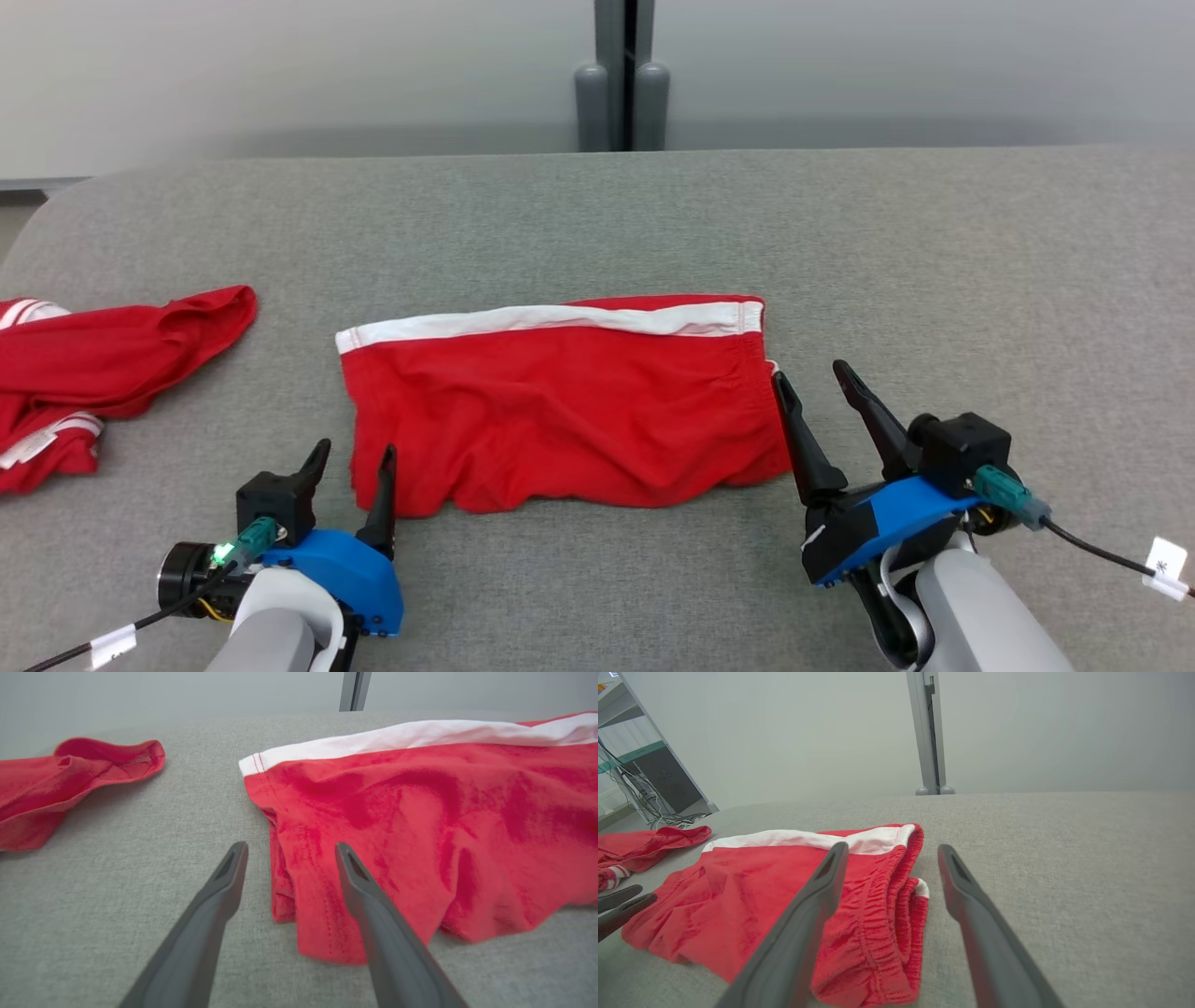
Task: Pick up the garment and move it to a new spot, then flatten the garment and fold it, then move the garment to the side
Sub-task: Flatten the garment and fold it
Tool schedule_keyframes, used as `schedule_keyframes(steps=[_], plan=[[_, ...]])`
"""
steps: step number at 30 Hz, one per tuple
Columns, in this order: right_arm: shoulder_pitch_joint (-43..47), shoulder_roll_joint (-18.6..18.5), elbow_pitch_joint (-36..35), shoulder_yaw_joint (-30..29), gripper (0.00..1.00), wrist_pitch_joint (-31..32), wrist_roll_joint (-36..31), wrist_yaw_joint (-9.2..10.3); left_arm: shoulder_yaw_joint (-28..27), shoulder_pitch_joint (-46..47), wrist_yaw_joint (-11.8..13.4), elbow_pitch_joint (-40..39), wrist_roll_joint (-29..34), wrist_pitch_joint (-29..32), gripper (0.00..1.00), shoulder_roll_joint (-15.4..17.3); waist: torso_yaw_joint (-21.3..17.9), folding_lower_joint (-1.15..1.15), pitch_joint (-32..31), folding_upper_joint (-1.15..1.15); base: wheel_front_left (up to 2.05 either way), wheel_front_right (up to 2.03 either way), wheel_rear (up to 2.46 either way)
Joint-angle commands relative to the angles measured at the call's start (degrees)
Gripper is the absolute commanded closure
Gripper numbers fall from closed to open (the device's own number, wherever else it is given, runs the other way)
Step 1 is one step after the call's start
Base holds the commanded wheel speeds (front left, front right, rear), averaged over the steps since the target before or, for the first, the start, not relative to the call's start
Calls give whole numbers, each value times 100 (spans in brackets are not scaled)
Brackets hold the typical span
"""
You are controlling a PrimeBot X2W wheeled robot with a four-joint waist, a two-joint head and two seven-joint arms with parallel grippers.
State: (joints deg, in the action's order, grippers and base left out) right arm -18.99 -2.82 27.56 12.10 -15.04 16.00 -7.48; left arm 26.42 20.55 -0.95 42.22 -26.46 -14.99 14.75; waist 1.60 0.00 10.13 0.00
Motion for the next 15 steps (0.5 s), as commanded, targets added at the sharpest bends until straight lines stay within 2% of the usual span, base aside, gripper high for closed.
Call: schedule_keyframes(steps=[1,6,10,15], plan=[[-180,-18,169,6,0,-21,-40,-3,-40,-39,-39,-71,90,-26,0,-31,165,0,82,0,0,0,0],[-589,-20,987,-146,0,-20,-202,-3,-168,-131,-159,-233,257,-27,0,-136,435,0,145,0,0,0,0],[-592,-17,1741,-273,0,-21,14,-3,-290,-154,-247,-185,309,-27,0,-216,547,0,133,0,0,0,0],[-406,-19,2250,-120,0,-6,433,-2,-429,-186,-309,-206,437,-27,0,-290,532,0,127,0,0,0,0]])
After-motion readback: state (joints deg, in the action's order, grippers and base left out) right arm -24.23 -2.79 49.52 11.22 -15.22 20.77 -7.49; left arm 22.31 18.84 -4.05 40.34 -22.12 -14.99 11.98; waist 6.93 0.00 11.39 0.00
